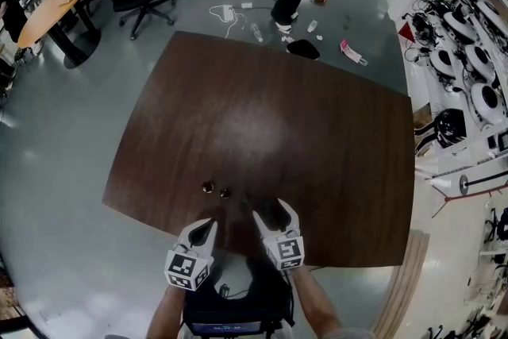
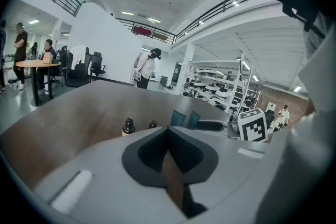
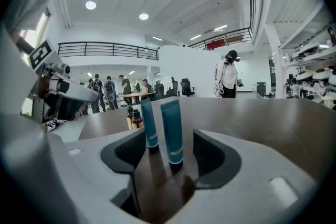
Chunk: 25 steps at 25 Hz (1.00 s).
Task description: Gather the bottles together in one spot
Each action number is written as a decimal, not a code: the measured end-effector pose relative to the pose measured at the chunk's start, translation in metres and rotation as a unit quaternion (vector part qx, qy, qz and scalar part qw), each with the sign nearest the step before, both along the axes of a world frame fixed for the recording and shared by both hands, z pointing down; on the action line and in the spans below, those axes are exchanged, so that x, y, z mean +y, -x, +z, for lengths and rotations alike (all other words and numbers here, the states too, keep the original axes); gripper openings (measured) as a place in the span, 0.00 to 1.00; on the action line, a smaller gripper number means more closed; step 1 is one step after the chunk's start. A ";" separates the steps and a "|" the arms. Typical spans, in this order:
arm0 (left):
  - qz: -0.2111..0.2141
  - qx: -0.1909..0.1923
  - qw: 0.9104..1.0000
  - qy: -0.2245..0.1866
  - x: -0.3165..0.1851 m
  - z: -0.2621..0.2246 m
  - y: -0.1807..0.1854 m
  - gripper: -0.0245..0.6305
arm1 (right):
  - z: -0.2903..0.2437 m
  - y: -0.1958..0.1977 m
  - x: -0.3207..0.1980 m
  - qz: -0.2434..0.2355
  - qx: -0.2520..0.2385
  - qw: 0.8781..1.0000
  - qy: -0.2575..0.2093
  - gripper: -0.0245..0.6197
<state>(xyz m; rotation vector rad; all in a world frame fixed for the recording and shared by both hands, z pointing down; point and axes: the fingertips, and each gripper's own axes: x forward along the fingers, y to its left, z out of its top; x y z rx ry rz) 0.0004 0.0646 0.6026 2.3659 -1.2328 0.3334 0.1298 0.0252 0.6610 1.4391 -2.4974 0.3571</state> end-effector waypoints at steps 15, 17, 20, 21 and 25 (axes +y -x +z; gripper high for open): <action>0.019 0.010 1.000 -0.019 0.000 -0.032 0.011 0.04 | -0.044 -0.006 0.022 0.038 -0.001 0.999 0.002 0.25; 0.026 0.011 0.999 -0.026 -0.001 -0.042 0.010 0.04 | -0.058 -0.006 0.025 0.049 -0.010 0.999 -0.003 0.20; 0.032 0.013 0.999 -0.037 -0.003 -0.058 0.012 0.04 | -0.076 -0.003 0.029 0.063 -0.015 0.998 -0.012 0.11; 0.035 0.013 0.999 -0.040 -0.002 -0.062 0.012 0.04 | -0.080 -0.002 0.031 0.066 -0.017 0.998 -0.014 0.08; 0.045 0.013 0.998 -0.051 0.002 -0.075 0.007 0.04 | -0.097 -0.001 0.040 0.071 -0.027 0.997 -0.016 0.04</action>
